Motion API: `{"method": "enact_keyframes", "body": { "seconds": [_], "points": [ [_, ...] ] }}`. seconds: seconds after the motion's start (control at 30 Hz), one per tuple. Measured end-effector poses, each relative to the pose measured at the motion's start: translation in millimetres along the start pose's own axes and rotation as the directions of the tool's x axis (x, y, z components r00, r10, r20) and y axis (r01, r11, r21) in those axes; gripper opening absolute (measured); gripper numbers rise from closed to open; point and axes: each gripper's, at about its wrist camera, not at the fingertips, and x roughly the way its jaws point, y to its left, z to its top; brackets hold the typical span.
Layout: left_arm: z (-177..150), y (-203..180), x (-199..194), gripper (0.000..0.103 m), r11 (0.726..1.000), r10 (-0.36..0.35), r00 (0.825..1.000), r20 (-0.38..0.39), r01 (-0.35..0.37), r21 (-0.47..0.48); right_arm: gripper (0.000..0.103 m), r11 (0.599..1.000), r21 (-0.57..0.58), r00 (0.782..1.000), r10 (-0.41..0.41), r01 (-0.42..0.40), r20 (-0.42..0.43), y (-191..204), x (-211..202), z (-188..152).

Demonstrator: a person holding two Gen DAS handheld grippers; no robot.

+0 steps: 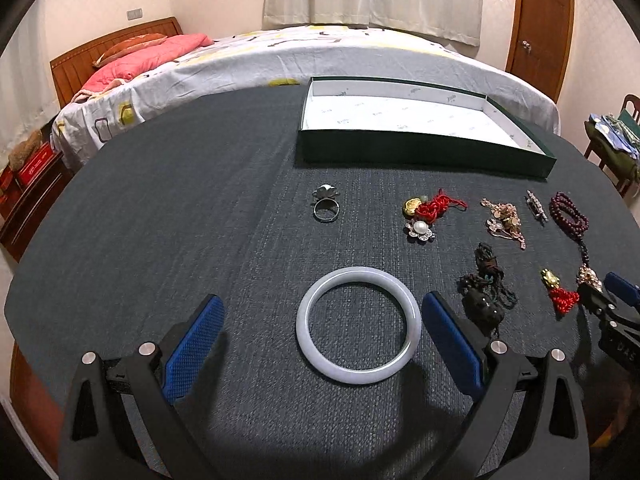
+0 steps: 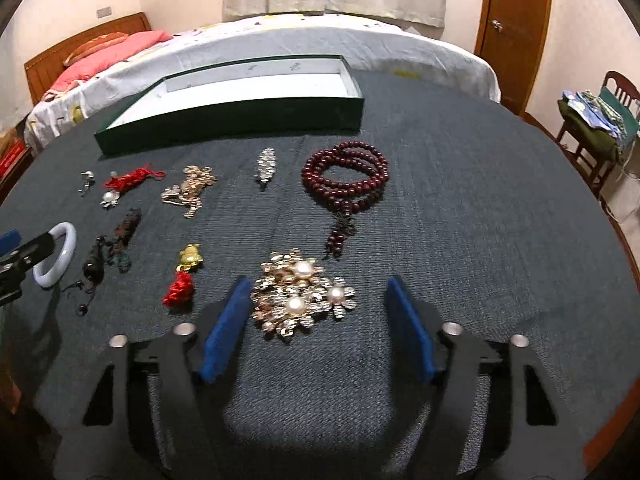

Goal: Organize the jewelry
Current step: 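Grasp the pearl brooch with the right tool while the left tool grasps the white bangle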

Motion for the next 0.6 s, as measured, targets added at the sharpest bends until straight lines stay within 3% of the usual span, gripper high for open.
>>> {"method": "enact_keyframes", "body": {
  "seconds": [0.13, 0.6],
  "points": [
    [-0.2, 0.3, 5.5, 0.096, 1.0, -0.004, 1.0, -0.017, 0.004, -0.005, 0.033, 1.0, -0.012, 1.0, 0.015, -0.015, 0.006, 0.4, -3.5, 0.3],
    [2.0, -11.0, 11.7, 0.096, 0.999, -0.033, 0.999, -0.018, 0.034, 0.024, 0.027, 0.999, 0.011, 0.999, 0.038, -0.038, 0.012, -6.3, -6.4, 3.6]
  ]
}}
